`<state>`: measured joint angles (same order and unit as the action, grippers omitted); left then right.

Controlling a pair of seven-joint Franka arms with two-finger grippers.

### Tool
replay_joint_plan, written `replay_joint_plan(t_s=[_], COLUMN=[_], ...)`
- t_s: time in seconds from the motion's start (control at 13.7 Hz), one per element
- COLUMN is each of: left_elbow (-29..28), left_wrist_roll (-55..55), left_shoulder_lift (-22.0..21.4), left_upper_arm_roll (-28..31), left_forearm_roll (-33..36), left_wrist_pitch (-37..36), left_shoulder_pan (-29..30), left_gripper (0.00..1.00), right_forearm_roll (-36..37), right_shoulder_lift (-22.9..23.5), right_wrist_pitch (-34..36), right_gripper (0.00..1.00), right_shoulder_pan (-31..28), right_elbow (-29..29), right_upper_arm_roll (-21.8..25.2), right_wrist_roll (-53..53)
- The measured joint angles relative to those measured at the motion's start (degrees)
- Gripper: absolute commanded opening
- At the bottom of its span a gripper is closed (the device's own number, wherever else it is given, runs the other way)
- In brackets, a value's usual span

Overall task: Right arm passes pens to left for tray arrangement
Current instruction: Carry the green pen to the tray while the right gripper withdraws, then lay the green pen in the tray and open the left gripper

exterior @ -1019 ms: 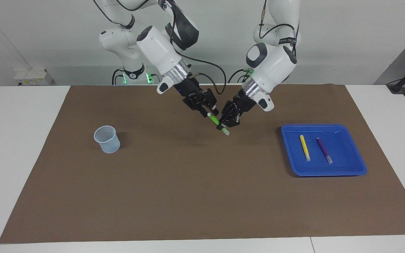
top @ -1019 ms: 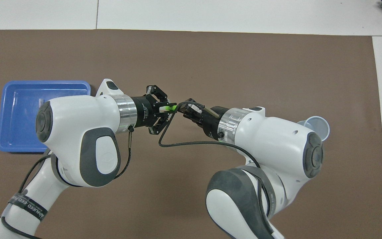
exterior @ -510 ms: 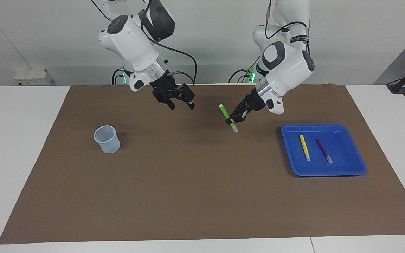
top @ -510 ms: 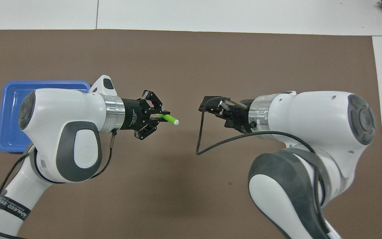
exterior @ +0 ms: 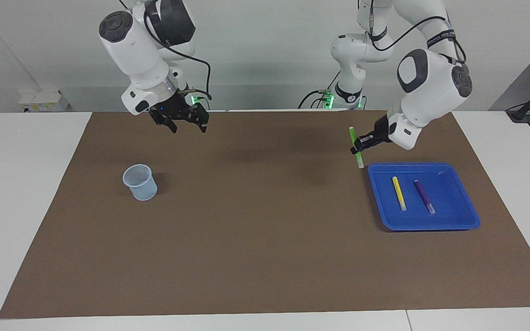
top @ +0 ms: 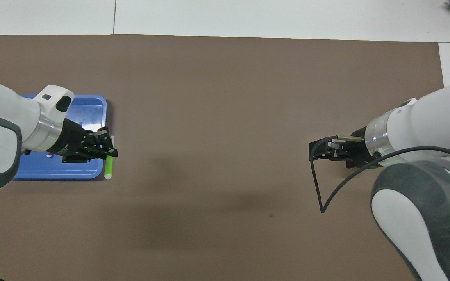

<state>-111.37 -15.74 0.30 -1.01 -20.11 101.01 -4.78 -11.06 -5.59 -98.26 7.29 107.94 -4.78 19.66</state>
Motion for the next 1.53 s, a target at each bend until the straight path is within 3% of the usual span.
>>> replay_joint_plan(t_s=[0.29, 0.58, 1.09, 1.53], left_elbow=[0.36, 0.33, 0.25, 0.16], left_wrist_roll=[13.77, 25.19, 30.61, 33.37], left_shoulder_lift=[0.12, 2.03, 8.56, 14.72], left_upper_arm_roll=[0.04, 0.1, 0.07, 0.05], left_forearm_roll=[10.35, 17.2, 21.9, 23.5], left_wrist_pitch=[-1.06, 0.83, 9.28, 17.68], left_shoulder_pan=[5.94, 11.96, 15.6, 18.69], left_gripper=[0.0, 0.0, 0.0, 0.0], right_forearm_roll=[6.89, 7.63, 7.64, 7.64], right_shoulder_lift=[-0.44, -0.43, 4.14, 4.25], right_wrist_pitch=[2.84, 2.43, 2.7, 3.07], right_gripper=[1.0, 1.0, 1.0, 1.0], right_shoulder_pan=[-1.82, -6.27, -6.64, -3.71], right_elbow=[-0.01, -0.01, -5.74, -6.33], right_upper_arm_roll=[0.01, 0.05, -0.49, 0.68], right_wrist_roll=[-5.78, -12.39, -12.41, -12.41])
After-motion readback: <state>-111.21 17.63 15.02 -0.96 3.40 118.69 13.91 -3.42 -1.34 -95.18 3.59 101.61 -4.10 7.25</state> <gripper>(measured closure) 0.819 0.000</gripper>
